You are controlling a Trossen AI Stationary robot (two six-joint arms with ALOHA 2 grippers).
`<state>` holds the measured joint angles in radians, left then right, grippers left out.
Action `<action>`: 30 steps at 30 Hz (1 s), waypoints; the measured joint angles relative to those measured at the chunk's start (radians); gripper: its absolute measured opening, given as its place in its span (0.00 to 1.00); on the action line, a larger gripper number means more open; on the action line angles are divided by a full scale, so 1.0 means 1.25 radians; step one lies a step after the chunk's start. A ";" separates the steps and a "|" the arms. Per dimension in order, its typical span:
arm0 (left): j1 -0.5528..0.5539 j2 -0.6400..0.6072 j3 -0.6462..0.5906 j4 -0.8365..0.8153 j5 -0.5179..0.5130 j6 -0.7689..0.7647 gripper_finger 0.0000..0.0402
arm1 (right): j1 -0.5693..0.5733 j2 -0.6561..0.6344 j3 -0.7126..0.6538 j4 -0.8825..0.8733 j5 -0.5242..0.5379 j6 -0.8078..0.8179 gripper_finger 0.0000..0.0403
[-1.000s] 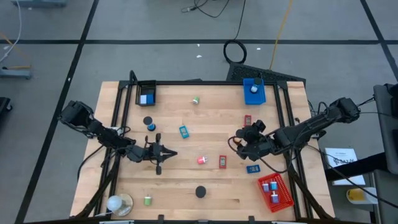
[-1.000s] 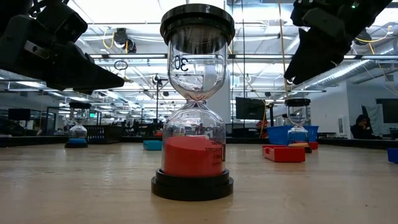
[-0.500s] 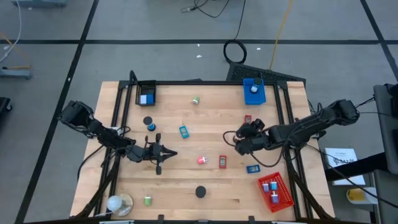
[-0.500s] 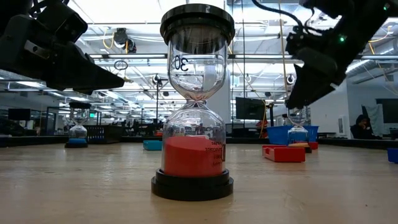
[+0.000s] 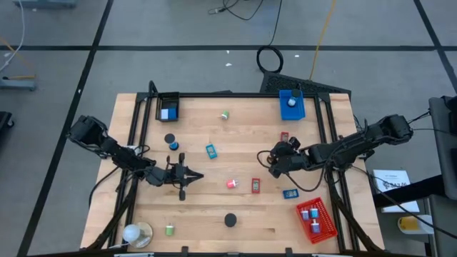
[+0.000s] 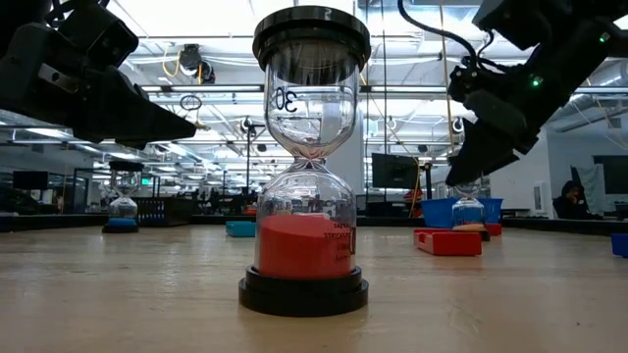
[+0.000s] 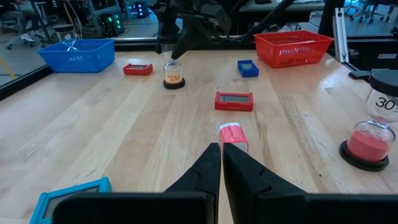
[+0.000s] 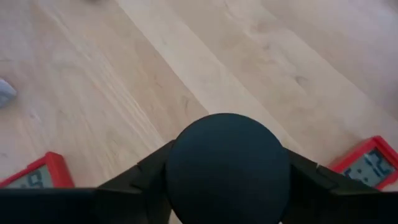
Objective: Pick & Place Office items
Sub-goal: Put the orange sand timer into the blue basket
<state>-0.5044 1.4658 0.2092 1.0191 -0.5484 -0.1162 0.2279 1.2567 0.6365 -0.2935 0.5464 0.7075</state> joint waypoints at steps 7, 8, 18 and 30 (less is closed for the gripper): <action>0.000 0.000 0.000 -0.001 0.000 0.000 0.06 | -0.014 -0.060 0.005 0.020 0.024 -0.044 0.49; 0.000 0.000 0.000 -0.001 0.000 0.001 0.06 | -0.028 -0.077 0.008 0.017 0.040 -0.053 0.49; 0.000 0.000 0.000 -0.001 0.000 0.002 0.06 | -0.418 -0.216 0.024 0.006 0.074 -0.191 0.49; 0.000 0.000 0.000 -0.001 0.000 0.004 0.06 | -0.727 -0.058 0.024 0.177 -0.065 -0.297 0.49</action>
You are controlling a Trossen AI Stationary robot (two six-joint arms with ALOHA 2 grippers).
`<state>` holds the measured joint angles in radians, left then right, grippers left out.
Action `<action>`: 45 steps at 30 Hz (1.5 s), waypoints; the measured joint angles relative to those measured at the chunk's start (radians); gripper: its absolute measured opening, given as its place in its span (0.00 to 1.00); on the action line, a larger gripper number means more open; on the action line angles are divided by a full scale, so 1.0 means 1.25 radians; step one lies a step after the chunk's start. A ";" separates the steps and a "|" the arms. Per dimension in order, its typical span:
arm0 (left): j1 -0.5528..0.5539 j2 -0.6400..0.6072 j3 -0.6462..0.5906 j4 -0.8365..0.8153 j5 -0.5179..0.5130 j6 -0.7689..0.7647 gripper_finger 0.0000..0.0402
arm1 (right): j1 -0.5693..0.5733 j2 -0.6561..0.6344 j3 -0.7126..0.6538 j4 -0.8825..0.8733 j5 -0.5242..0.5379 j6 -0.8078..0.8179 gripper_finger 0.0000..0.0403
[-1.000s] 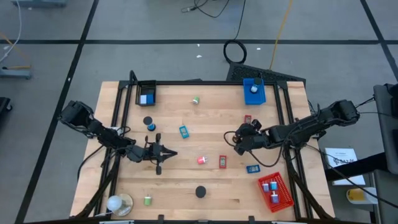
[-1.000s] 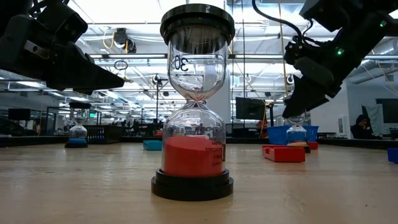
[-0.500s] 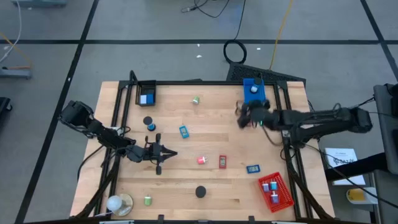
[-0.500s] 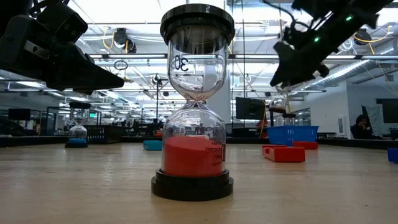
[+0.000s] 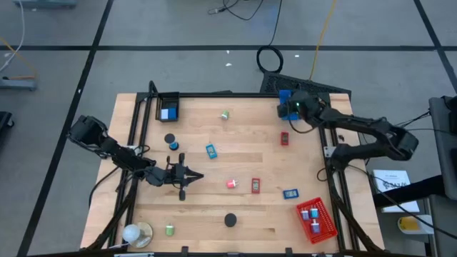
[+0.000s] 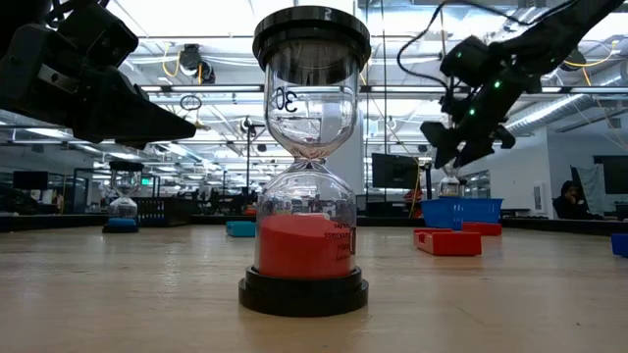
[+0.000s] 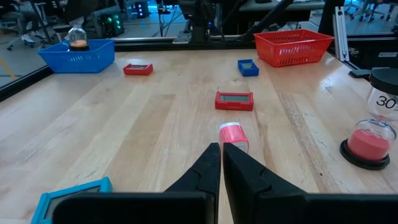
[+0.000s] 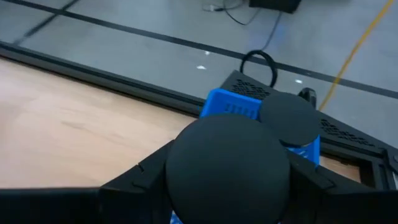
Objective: Pick & Place Office items
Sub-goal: Put the orange sand timer into the blue basket, then put the light blue digital timer into the black basket
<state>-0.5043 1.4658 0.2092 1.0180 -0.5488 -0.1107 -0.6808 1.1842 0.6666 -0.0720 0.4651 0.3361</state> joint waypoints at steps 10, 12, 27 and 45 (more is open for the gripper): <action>0.000 0.000 0.000 0.000 0.000 0.001 0.06 | -0.051 0.109 0.000 0.084 -0.033 -0.006 0.49; 0.000 0.000 0.000 0.000 0.000 0.001 0.06 | -0.054 0.128 0.000 0.096 -0.039 0.000 0.49; 0.000 0.000 0.000 0.000 0.000 0.002 0.06 | -0.063 0.176 0.000 0.135 -0.040 0.007 0.61; 0.004 0.000 0.000 0.003 -0.002 -0.002 0.06 | 0.015 -0.049 0.000 0.053 -0.034 -0.034 0.56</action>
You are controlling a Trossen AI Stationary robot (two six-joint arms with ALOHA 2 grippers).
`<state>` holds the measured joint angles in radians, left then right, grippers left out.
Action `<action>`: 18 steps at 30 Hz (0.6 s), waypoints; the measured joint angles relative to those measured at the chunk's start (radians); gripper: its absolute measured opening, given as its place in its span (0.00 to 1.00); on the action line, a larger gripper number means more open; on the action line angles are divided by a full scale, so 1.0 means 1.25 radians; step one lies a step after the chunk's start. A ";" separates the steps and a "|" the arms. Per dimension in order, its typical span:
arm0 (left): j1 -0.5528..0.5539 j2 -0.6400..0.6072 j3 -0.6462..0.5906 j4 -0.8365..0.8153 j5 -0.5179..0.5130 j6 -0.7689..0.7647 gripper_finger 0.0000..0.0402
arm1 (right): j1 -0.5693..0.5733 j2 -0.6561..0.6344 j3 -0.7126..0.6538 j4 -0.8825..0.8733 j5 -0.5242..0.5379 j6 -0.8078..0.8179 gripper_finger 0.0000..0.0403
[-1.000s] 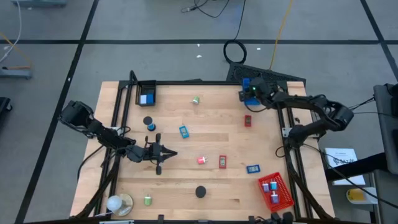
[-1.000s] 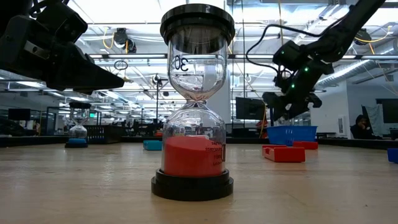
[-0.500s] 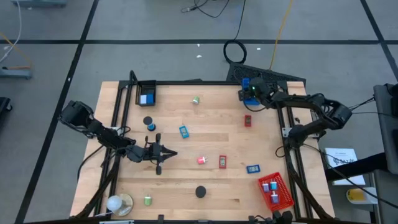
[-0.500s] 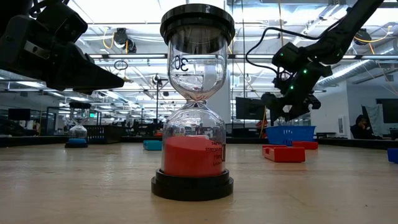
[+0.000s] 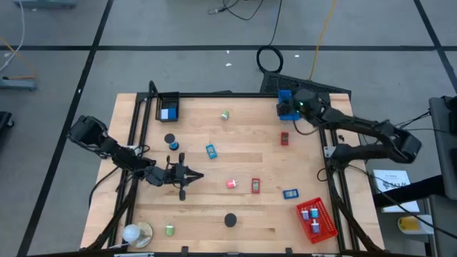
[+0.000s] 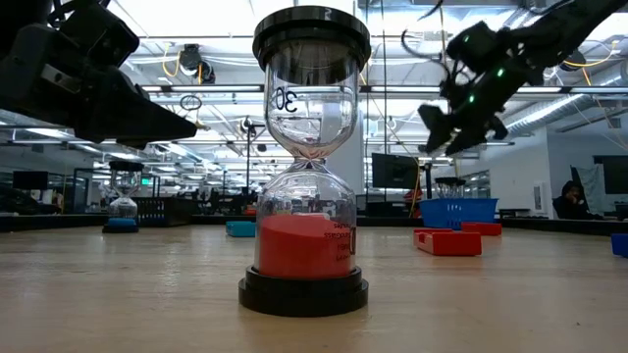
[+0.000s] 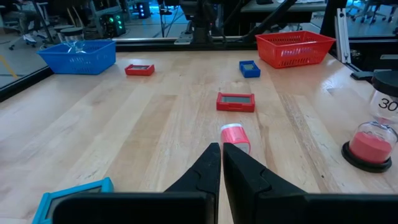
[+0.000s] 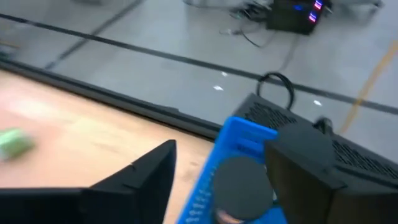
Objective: Pick & Place Office items
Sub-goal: Put the light blue digital timer into the black basket
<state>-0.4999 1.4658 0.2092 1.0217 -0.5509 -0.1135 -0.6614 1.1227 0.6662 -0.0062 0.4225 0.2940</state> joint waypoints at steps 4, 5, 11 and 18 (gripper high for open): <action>0.008 0.000 0.000 0.000 0.000 0.000 0.06 | 0.083 -0.066 -0.001 -0.017 0.000 -0.032 0.41; 0.011 0.000 0.000 0.000 0.000 0.000 0.06 | 0.109 -0.076 -0.003 -0.013 0.000 -0.041 0.36; 0.023 0.000 0.000 0.000 0.005 -0.003 0.06 | 0.266 -0.093 -0.049 0.077 -0.004 -0.115 0.11; 0.024 0.000 0.000 -0.002 0.007 0.002 0.06 | 0.395 -0.093 -0.140 0.299 -0.007 -0.176 0.03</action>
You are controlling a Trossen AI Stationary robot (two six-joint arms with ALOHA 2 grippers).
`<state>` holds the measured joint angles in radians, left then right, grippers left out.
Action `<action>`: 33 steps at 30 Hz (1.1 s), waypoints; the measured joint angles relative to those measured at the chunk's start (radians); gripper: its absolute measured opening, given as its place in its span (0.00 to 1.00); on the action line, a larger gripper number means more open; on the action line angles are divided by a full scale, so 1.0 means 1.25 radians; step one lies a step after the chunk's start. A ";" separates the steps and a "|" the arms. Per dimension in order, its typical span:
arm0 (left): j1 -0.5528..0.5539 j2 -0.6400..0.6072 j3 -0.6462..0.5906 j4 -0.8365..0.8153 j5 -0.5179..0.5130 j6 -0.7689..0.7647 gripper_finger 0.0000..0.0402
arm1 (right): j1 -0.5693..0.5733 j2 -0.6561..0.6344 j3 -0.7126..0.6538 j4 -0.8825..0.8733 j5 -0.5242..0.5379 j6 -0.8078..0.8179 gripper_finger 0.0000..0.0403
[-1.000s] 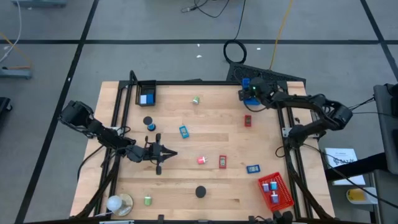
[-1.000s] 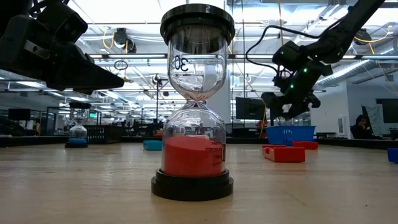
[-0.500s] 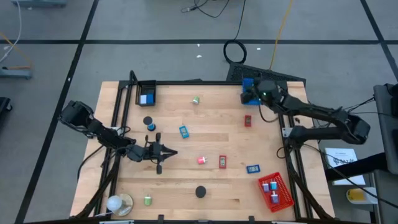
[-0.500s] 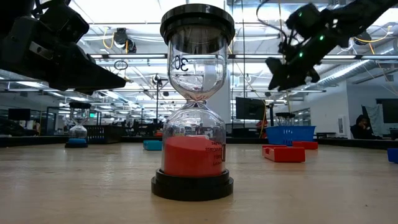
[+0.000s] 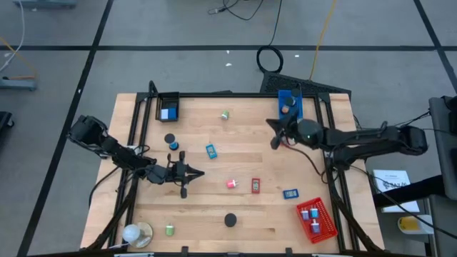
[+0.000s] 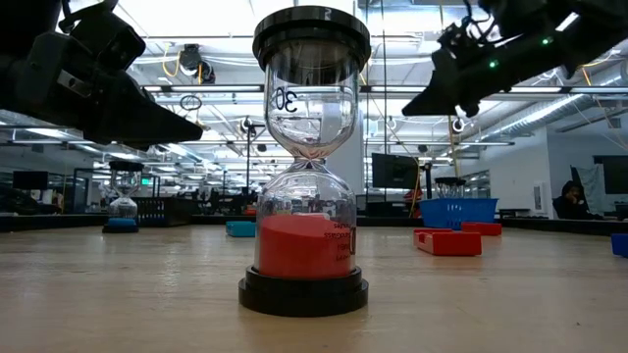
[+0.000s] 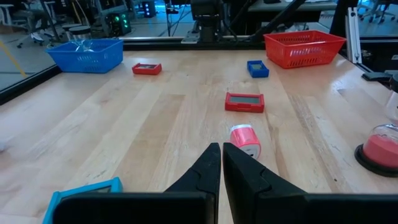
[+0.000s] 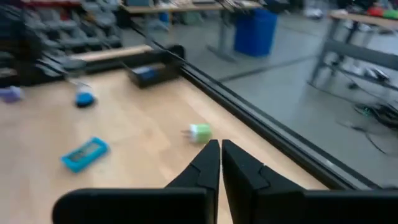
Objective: Pick & Place Office items
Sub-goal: Put the light blue digital timer into the black basket
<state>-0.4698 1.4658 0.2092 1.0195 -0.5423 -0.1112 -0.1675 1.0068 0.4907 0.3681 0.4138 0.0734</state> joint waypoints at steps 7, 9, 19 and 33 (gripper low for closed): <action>0.000 0.000 0.000 -0.001 0.000 0.001 0.06 | 0.074 0.000 -0.059 0.141 -0.097 -0.006 0.01; 0.000 0.000 0.000 -0.001 0.000 0.001 0.06 | 0.084 0.000 -0.075 0.188 -0.104 -0.008 0.00; 0.018 0.000 0.004 0.042 0.016 0.007 0.06 | 0.089 0.000 -0.130 0.306 -0.103 -0.009 0.03; 0.044 0.000 0.010 -0.010 0.052 -0.047 0.06 | 0.089 0.000 -0.134 0.321 -0.105 0.019 0.01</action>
<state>-0.4145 1.4658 0.2214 1.0068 -0.4772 -0.1696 -0.0569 1.0065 0.3229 0.7698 0.2829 0.0969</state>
